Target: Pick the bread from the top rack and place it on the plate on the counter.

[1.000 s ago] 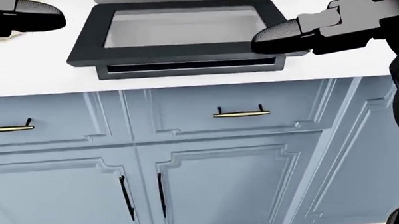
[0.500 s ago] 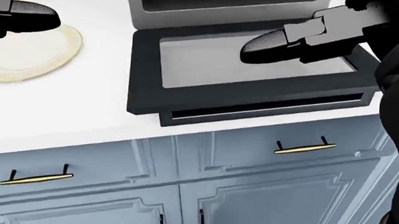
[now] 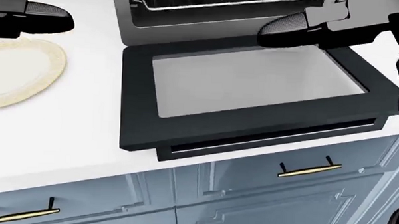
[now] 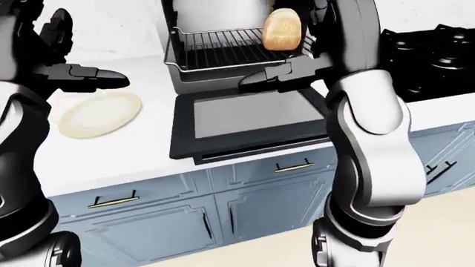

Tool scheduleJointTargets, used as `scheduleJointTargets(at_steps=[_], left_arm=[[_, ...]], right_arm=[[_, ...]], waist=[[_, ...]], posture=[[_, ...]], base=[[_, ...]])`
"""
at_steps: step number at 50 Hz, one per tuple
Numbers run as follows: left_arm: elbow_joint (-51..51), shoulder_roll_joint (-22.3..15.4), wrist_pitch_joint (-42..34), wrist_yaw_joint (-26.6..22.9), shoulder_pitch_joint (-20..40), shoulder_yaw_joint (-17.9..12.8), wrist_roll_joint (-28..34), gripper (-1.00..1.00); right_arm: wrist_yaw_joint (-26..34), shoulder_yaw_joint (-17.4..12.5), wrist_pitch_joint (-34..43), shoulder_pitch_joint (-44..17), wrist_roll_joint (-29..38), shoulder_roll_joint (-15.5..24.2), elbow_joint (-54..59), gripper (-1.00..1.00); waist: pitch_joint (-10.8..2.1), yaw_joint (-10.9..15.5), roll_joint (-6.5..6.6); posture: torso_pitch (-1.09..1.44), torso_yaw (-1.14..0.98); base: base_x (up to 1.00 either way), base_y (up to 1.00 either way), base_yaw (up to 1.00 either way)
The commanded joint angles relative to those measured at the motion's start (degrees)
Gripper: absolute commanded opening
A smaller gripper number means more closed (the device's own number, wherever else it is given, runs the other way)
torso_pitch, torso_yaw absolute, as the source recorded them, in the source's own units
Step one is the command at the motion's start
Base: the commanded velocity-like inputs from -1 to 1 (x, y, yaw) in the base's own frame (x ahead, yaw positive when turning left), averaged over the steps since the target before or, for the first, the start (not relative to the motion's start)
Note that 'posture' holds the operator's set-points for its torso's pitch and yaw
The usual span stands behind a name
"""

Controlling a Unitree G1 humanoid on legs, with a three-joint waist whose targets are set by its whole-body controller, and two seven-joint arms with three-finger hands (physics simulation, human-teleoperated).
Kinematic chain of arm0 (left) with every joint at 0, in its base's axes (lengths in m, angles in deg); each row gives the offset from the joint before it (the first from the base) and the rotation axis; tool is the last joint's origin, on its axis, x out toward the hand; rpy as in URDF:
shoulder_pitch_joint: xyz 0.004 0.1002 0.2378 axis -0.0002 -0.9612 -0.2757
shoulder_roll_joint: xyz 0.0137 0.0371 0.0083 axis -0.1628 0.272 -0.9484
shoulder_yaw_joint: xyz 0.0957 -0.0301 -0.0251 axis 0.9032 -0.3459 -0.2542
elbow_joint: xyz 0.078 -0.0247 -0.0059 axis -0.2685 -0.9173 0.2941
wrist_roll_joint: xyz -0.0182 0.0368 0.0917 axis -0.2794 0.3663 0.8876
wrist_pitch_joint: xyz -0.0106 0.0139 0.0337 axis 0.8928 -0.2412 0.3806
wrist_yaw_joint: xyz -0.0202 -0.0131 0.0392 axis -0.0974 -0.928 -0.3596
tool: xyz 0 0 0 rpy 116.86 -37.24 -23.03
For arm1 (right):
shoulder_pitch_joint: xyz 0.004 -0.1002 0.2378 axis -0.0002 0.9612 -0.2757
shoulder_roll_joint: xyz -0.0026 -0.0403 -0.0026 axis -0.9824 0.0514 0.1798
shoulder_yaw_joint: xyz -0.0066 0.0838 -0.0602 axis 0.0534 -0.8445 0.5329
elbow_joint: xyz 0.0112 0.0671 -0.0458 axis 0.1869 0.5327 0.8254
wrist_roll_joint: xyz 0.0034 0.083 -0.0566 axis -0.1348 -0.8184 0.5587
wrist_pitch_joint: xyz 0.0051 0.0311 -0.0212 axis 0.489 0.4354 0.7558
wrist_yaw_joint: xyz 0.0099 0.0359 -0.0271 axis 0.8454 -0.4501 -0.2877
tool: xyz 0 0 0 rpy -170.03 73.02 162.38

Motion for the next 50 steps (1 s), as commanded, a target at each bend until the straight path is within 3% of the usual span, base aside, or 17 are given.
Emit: scheduleJointTargets(at_steps=[1,4,7,9,10,11,12,13,15,19,25,27,29,31,37,47,50], left_arm=[[1.31,-1.13,1.80,0.38,2.09,-1.48,0.59,1.00],[1.04,-1.05,1.81,0.37,2.63,-1.17,0.82,1.00],[1.34,-0.95,1.61,0.41,2.64,-1.13,0.96,1.00],[1.23,-0.97,1.73,0.39,2.66,-1.15,1.10,1.00],[1.16,-0.95,1.82,0.33,2.62,-1.11,1.17,1.00],[1.10,-0.90,1.87,0.32,2.59,-1.18,1.20,1.00],[0.98,-0.89,2.10,0.28,2.47,-1.15,1.32,1.00],[0.94,-0.82,2.24,0.25,2.33,-1.15,1.39,1.00],[0.77,-0.68,2.61,0.24,2.03,-1.15,1.57,1.00],[1.02,-0.74,2.37,0.09,1.97,-1.39,1.46,1.00],[1.39,-0.83,2.20,0.04,1.72,-1.50,1.29,1.00],[1.36,-0.68,2.47,0.06,1.40,-1.44,1.34,1.00],[1.31,-0.66,2.58,-0.01,1.39,-1.37,1.37,1.00],[1.07,-0.59,2.81,0.01,1.42,-1.22,1.51,1.00],[1.20,-0.56,2.59,-0.08,1.75,-1.21,1.67,1.00],[0.37,-0.93,2.58,-0.03,2.98,-1.31,1.54,1.00],[0.85,-0.88,2.86,0.13,2.25,-1.79,1.12,1.00]], right_arm=[[-0.09,-0.05,-2.17,-2.08,-0.22,0.22,-1.19,1.00],[-0.18,-0.44,-1.66,-1.66,-0.64,0.36,-2.23,1.00],[-0.35,-0.56,-1.77,-1.27,-0.92,0.43,-2.51,1.00],[-0.36,-0.58,-1.70,-1.22,-1.09,0.59,-2.63,1.00],[-0.42,-0.44,-1.84,-1.14,-1.12,0.54,-2.49,1.00],[-0.36,0.01,-2.21,-0.96,-0.90,0.56,-2.23,1.00],[-0.87,-0.79,-2.21,-1.37,-1.54,-0.18,-2.31,1.00],[-0.82,-0.47,-2.21,-1.27,-1.43,0.32,-2.29,1.00],[-1.14,-0.68,-1.99,-1.44,-1.84,0.42,-2.46,1.00],[-1.38,-0.54,-1.64,-1.57,-1.92,0.73,-2.70,1.00],[-1.42,-0.60,-1.62,-1.28,-1.90,0.93,-2.93,1.00],[-1.47,-0.61,-1.70,-0.97,-1.80,0.98,-3.04,1.00],[-1.43,-0.69,-1.46,-0.78,-1.81,1.06,-3.37,1.00],[-1.38,-0.75,-1.58,-0.91,-1.80,1.13,-3.11,1.00],[-1.05,-1.67,-0.25,-2.30,-2.14,2.67,-2.72,1.00],[1.35,0.38,2.67,-8.69,0.39,6.74,4.67,1.00],[3.30,1.70,2.30,-13.76,3.05,7.80,11.44,1.00]], waist=[[-1.62,0.32,-0.79],[-1.10,0.11,-0.03],[-0.20,-0.28,1.98],[-0.76,-0.69,4.51],[-1.50,-0.90,6.76],[-3.36,-1.06,8.88],[-0.09,0.03,5.93],[-0.02,-0.05,6.88],[-0.37,-0.44,6.10],[0.71,-0.61,4.35],[0.65,0.09,2.31],[0.42,0.57,1.26],[-0.03,1.18,-0.69],[0.14,1.34,0.27],[-0.77,0.95,1.47],[-0.75,0.24,1.81],[-0.71,0.09,1.79]], posture=[[0.00,0.00],[0.00,0.00],[0.00,0.00],[0.00,0.00],[0.00,0.00],[0.00,0.00],[0.00,0.00],[0.00,0.00],[0.00,0.00],[0.00,0.00],[0.00,0.00],[0.00,0.00],[0.00,0.00],[0.00,0.00],[0.00,0.00],[0.00,0.00],[0.00,0.00]], base=[[0.08,0.38,0.00],[0.08,0.38,0.00],[0.08,0.38,0.00],[0.08,0.38,0.00],[0.09,0.38,0.00],[0.09,0.32,0.00],[0.00,0.00,0.00],[0.00,0.00,0.00],[0.00,0.00,0.00],[0.00,0.00,0.00],[0.00,0.00,0.00],[0.00,0.00,0.00],[0.00,0.00,0.00],[0.00,0.00,0.00],[0.00,0.00,0.00],[0.00,0.00,0.00],[0.00,0.00,0.00]])
